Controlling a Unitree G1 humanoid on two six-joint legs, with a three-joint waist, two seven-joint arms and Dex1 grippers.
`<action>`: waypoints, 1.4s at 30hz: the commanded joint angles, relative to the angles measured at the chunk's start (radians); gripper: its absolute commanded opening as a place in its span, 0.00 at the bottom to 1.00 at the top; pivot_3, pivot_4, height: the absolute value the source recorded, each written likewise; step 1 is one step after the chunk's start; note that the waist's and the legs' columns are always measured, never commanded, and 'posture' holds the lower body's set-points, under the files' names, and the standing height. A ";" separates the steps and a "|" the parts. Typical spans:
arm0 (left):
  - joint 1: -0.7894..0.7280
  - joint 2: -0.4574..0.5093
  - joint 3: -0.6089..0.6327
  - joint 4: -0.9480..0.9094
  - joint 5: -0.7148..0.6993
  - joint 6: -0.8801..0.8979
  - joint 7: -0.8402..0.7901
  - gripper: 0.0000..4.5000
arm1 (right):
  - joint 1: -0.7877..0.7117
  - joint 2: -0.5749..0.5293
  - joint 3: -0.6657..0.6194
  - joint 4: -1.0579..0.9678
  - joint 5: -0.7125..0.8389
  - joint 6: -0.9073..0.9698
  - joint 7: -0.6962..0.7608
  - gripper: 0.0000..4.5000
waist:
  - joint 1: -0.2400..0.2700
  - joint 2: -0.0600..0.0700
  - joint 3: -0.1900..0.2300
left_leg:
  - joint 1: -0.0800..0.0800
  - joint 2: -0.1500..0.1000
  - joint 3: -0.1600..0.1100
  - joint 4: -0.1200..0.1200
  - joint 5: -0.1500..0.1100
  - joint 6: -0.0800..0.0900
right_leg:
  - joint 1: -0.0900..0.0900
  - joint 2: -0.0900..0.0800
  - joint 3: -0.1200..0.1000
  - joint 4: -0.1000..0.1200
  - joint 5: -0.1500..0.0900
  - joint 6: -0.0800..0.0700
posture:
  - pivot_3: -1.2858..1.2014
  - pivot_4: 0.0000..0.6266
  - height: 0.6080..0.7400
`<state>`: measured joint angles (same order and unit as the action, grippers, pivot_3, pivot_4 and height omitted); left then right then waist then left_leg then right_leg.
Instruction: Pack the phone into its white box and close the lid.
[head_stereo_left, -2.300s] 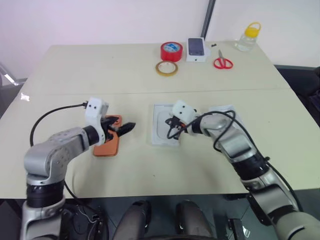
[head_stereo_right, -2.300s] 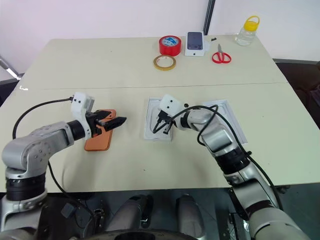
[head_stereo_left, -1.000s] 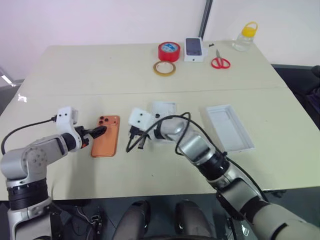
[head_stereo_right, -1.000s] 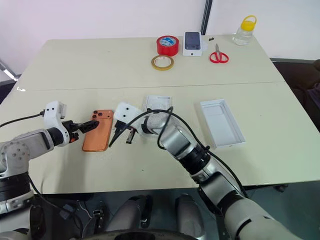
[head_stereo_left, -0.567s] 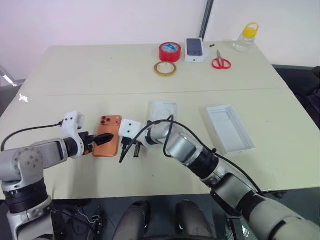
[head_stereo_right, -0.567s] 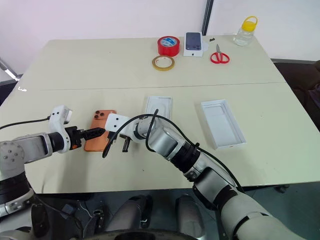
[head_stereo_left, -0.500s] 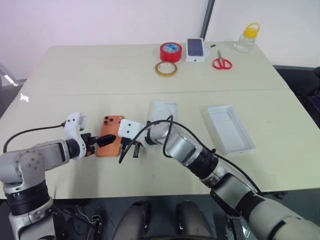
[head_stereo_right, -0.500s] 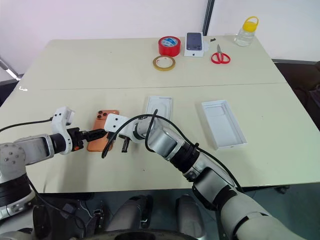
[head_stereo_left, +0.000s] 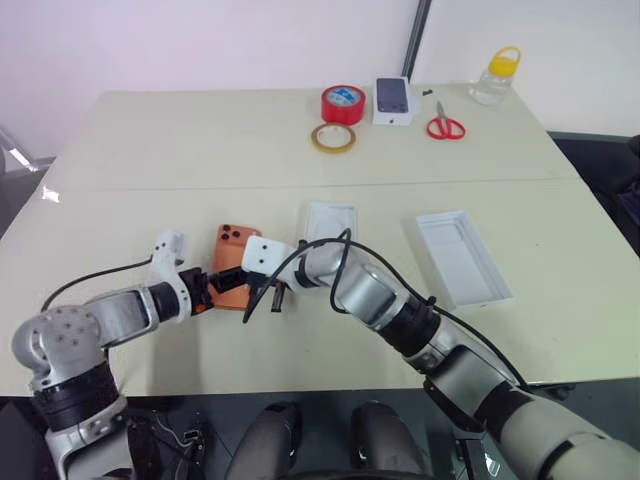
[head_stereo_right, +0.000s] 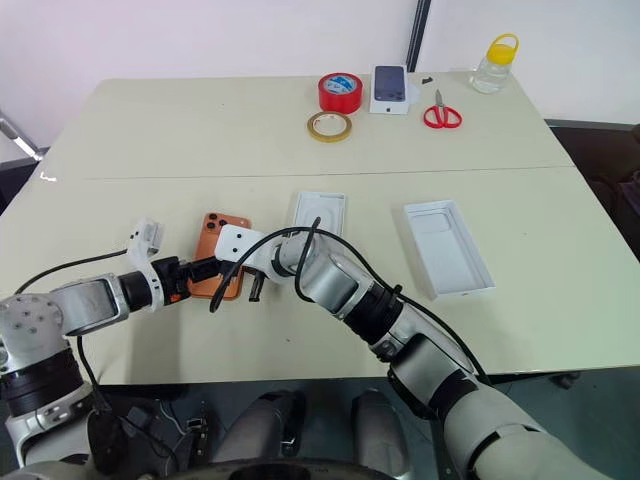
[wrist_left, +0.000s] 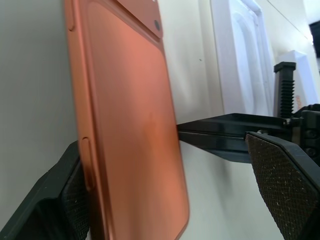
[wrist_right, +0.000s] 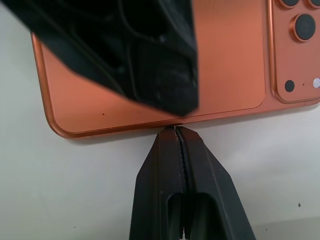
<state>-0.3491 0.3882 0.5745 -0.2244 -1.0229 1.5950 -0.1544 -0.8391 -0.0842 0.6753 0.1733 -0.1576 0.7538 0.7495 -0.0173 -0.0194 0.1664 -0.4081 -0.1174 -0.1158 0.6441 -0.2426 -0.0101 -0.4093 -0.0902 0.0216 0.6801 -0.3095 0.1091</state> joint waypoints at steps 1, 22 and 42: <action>-0.007 -0.004 0.005 0.013 -0.048 0.019 0.036 1.00 | 0.002 0.010 -0.016 -0.023 0.001 -0.012 -0.006 0.00 | 0.000 0.000 0.000 | 0.000 0.000 0.000 0.000 0.000 0.000 | 0.000 0.000 0.000 0.000 0.000 0.000 | 0.52 0.24 1.00; -0.013 -0.022 0.192 0.070 -0.105 0.019 0.139 0.51 | 0.019 -0.009 -0.021 -0.057 0.003 0.008 -0.003 0.00 | -0.003 0.000 0.000 | 0.000 0.001 0.000 0.000 0.000 -0.001 | -0.001 0.001 0.000 0.000 0.000 0.000 | 0.52 0.24 1.00; -0.114 -0.091 0.239 0.129 -0.420 -0.091 0.346 0.00 | 0.051 -0.162 -0.222 -0.423 0.139 0.187 0.065 0.00 | 0.006 -0.003 0.001 | -0.002 0.001 0.000 0.001 -0.001 -0.001 | -0.001 0.001 0.000 -0.001 0.000 0.000 | 0.52 0.24 1.00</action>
<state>-0.4229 0.2969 0.8145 -0.0764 -1.3481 1.5507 0.1602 -0.7945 -0.2291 0.4931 -0.1797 -0.0478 0.9293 0.7993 -0.0112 -0.0227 0.1671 -0.4096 -0.1162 -0.1162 0.6458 -0.2441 -0.0113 -0.4097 -0.0891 0.0214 0.6791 -0.3095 0.1091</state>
